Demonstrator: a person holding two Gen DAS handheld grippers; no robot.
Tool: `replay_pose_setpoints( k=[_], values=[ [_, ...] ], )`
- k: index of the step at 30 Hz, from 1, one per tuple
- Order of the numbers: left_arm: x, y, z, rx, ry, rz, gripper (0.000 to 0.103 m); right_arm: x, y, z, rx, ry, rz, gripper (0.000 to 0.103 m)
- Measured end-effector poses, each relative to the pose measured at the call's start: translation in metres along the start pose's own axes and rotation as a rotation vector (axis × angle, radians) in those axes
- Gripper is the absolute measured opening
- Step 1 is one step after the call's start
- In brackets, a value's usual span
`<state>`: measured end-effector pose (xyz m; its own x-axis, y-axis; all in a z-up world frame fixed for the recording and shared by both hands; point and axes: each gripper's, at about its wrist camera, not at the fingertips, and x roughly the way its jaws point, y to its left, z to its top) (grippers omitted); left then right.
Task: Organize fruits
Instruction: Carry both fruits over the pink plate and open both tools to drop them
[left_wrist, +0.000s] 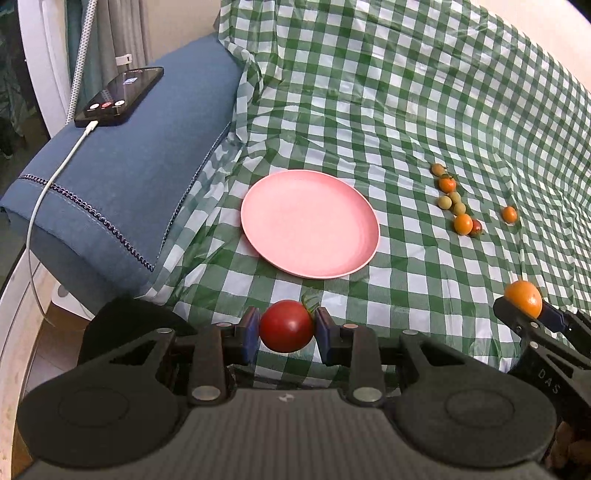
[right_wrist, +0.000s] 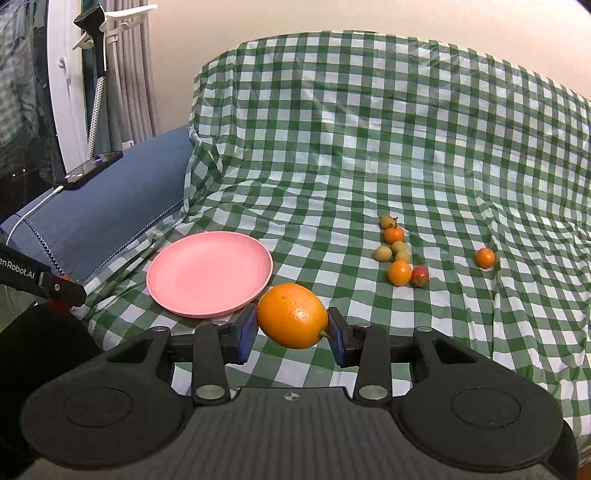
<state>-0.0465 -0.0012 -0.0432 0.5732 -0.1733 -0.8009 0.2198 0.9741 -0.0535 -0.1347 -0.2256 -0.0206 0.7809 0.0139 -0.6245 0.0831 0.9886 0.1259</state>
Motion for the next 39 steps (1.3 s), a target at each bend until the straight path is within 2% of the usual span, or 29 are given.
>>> replay_pose_setpoints(
  k=[8, 15, 28, 39],
  values=[
    [0.013, 0.003, 0.013, -0.012, 0.021, -0.003, 0.036, 0.010, 0.004, 0.009, -0.032, -0.004, 0.015, 0.041],
    [0.035, 0.004, 0.037, -0.027, 0.034, -0.009, 0.036, 0.042, 0.015, 0.025, -0.033, 0.018, 0.061, 0.041],
    [0.127, -0.001, 0.080, -0.011, 0.107, 0.017, 0.036, 0.144, 0.049, 0.042, -0.081, 0.107, 0.113, 0.041],
    [0.199, 0.007, 0.092, 0.006, 0.195, 0.060, 0.036, 0.215, 0.067, 0.028, -0.138, 0.202, 0.104, 0.042]
  ],
)
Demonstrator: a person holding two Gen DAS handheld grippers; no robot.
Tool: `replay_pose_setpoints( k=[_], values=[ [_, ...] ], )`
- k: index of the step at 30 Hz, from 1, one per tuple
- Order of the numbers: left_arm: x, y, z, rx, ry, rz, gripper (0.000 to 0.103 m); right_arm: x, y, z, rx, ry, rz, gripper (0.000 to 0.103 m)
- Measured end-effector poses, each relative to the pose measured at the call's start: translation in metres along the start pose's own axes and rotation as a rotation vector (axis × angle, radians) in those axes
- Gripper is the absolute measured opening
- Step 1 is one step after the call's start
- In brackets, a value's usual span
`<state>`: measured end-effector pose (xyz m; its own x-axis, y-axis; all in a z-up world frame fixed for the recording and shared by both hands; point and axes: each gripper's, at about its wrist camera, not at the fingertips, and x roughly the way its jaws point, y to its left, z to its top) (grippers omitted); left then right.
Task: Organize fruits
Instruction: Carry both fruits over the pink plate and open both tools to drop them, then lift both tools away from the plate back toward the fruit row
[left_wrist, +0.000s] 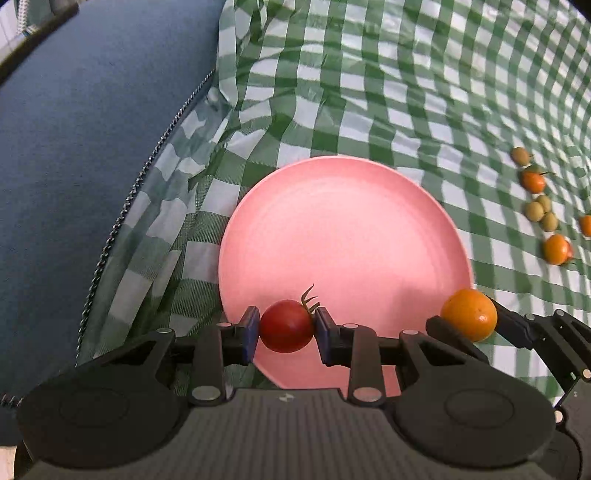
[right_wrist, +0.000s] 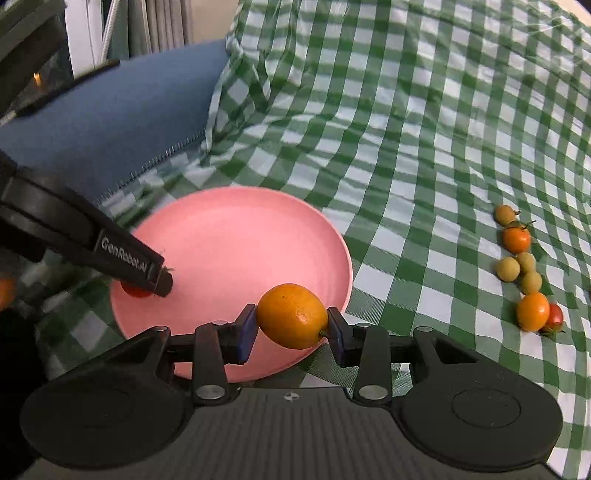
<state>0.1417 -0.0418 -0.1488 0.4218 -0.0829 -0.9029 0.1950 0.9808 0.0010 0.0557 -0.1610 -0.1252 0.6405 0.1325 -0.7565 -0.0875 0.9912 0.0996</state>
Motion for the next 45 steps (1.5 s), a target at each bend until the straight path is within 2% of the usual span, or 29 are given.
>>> replay_pose_setpoints(
  k=[4, 5, 6, 7, 8, 9, 11, 15, 17, 19, 22, 24, 28, 36, 45],
  values=[
    [0.011, 0.001, 0.008, 0.019, 0.001, -0.003, 0.038, 0.006, 0.004, 0.000, -0.047, -0.011, -0.005, 0.042],
    [0.009, 0.001, 0.009, 0.025, -0.006, -0.008, 0.051, 0.006, 0.003, 0.002, -0.037, -0.011, 0.005, 0.048],
    [0.004, 0.002, 0.011, 0.028, -0.024, -0.019, 0.073, 0.005, 0.001, 0.004, -0.021, -0.013, 0.008, 0.061],
    [-0.003, 0.002, 0.012, 0.028, -0.049, -0.040, 0.082, 0.002, -0.001, 0.006, -0.002, -0.020, 0.002, 0.069],
    [-0.013, 0.003, 0.012, 0.017, -0.078, -0.033, 0.102, -0.004, -0.003, 0.007, 0.016, -0.037, -0.012, 0.080],
    [-0.022, 0.004, 0.010, 0.006, -0.112, -0.009, 0.103, -0.010, -0.004, 0.008, 0.026, -0.052, -0.024, 0.084],
    [-0.040, 0.005, 0.004, 0.008, -0.162, 0.026, 0.103, -0.024, -0.006, 0.006, 0.033, -0.060, -0.028, 0.085],
    [-0.067, 0.013, -0.020, -0.007, -0.137, 0.041, 0.103, -0.058, -0.006, -0.008, 0.077, -0.012, 0.002, 0.095],
    [-0.082, 0.016, -0.042, -0.018, -0.131, 0.076, 0.103, -0.079, -0.006, -0.019, 0.101, 0.017, 0.017, 0.097],
    [-0.092, 0.018, -0.061, -0.033, -0.124, 0.113, 0.103, -0.098, -0.006, -0.030, 0.132, 0.031, 0.028, 0.098],
    [-0.109, 0.020, -0.087, -0.052, -0.114, 0.111, 0.103, -0.117, -0.007, -0.038, 0.192, 0.057, 0.022, 0.099],
    [-0.117, 0.019, -0.095, -0.040, -0.121, 0.108, 0.103, -0.130, -0.009, -0.039, 0.195, 0.024, -0.004, 0.099],
    [-0.138, 0.012, -0.105, -0.017, -0.168, 0.124, 0.103, -0.153, -0.004, -0.039, 0.169, -0.043, 0.001, 0.099],
    [-0.171, -0.002, -0.118, 0.001, -0.262, 0.125, 0.103, -0.183, -0.006, -0.038, 0.191, -0.120, -0.034, 0.100],
    [-0.182, -0.008, -0.131, 0.010, -0.272, 0.119, 0.103, -0.202, -0.006, -0.046, 0.211, -0.168, -0.044, 0.100]
  ],
)
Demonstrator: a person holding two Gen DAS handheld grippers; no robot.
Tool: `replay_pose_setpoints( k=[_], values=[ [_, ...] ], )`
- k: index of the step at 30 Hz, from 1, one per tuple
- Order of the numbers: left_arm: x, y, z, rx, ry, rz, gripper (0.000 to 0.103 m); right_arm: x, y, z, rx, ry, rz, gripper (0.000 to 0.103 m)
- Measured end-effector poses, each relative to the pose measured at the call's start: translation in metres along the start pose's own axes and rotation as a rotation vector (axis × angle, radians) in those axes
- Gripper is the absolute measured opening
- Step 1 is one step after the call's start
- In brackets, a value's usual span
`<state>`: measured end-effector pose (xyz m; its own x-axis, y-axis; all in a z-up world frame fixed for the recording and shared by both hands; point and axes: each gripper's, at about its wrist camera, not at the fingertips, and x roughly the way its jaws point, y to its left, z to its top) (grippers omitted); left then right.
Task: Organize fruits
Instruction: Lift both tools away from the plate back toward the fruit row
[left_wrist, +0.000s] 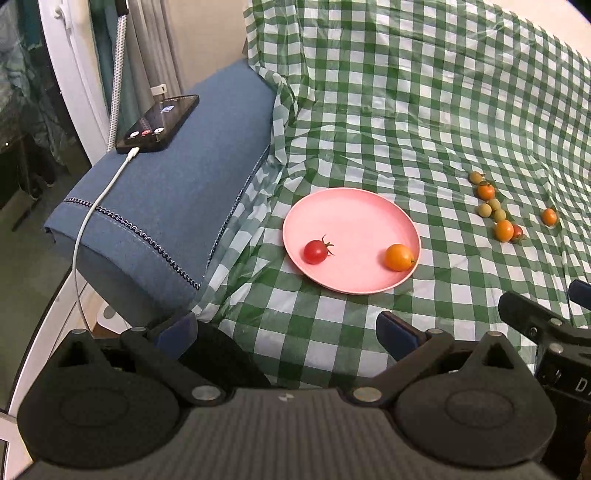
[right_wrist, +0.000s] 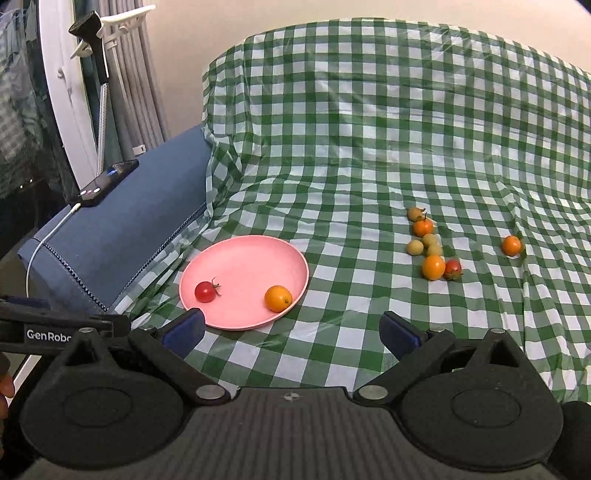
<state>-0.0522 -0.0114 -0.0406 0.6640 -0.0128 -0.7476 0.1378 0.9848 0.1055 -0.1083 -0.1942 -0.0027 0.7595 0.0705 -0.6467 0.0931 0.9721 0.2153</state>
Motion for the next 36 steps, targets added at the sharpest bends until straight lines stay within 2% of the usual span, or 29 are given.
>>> replay_pose_setpoints(
  k=[7, 36],
  values=[
    [-0.009, -0.004, -0.001, 0.023, -0.031, 0.009, 0.103, -0.007, 0.000, -0.002, 0.000, -0.013, 0.000, 0.100],
    [-0.015, -0.002, -0.003, 0.023, -0.033, 0.008, 0.103, -0.014, 0.008, -0.005, 0.005, -0.026, -0.003, 0.100]
  ],
)
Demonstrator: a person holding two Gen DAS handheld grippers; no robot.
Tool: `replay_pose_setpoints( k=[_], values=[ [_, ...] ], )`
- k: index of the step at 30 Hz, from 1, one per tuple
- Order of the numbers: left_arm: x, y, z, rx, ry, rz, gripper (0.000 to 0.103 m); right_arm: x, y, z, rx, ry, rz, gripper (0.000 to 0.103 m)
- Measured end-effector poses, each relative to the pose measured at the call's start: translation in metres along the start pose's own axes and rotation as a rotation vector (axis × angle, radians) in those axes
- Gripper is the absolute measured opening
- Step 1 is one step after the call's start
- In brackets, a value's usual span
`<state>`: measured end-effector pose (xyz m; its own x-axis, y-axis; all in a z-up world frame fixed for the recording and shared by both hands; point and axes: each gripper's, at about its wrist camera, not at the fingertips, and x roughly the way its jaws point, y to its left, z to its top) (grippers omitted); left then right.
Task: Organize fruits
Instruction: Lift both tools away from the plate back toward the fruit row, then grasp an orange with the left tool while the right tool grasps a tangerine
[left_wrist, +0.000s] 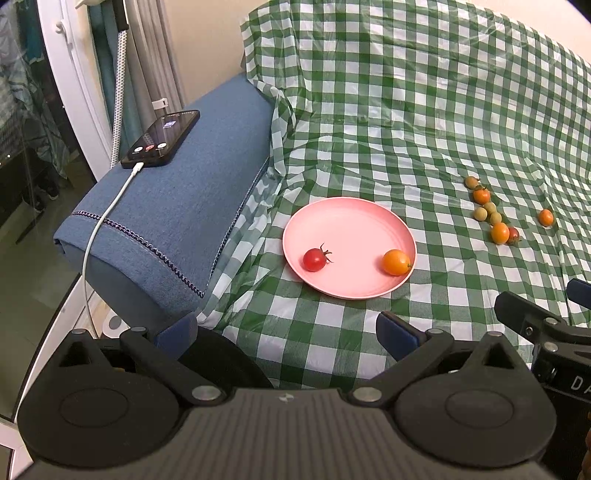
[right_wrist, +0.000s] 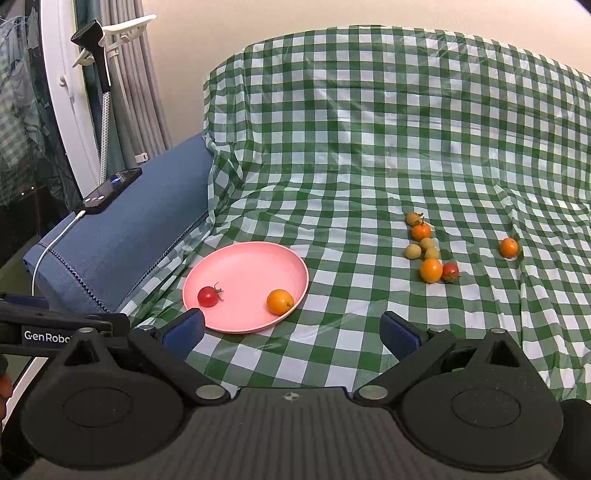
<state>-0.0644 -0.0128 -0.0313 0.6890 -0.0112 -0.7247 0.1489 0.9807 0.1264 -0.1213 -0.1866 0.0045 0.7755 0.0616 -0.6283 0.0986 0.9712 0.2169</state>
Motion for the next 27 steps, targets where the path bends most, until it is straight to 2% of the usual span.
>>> replay_pose_setpoints(
  k=[5, 13, 20, 27],
  values=[
    [0.003, 0.001, 0.000, 0.000, 0.011, 0.000, 0.103, 0.002, 0.001, -0.002, 0.005, 0.007, -0.001, 0.100],
    [0.011, -0.007, 0.007, 0.033, 0.036, 0.000, 0.103, 0.002, -0.010, 0.001, 0.046, -0.029, -0.026, 0.100],
    [0.029, -0.038, 0.024, 0.075, 0.081, -0.019, 0.103, 0.006, -0.052, -0.002, 0.156, -0.040, -0.069, 0.100],
    [0.059, -0.085, 0.050, 0.104, 0.130, -0.053, 0.103, 0.016, -0.109, -0.012, 0.199, -0.051, -0.180, 0.100]
  ],
)
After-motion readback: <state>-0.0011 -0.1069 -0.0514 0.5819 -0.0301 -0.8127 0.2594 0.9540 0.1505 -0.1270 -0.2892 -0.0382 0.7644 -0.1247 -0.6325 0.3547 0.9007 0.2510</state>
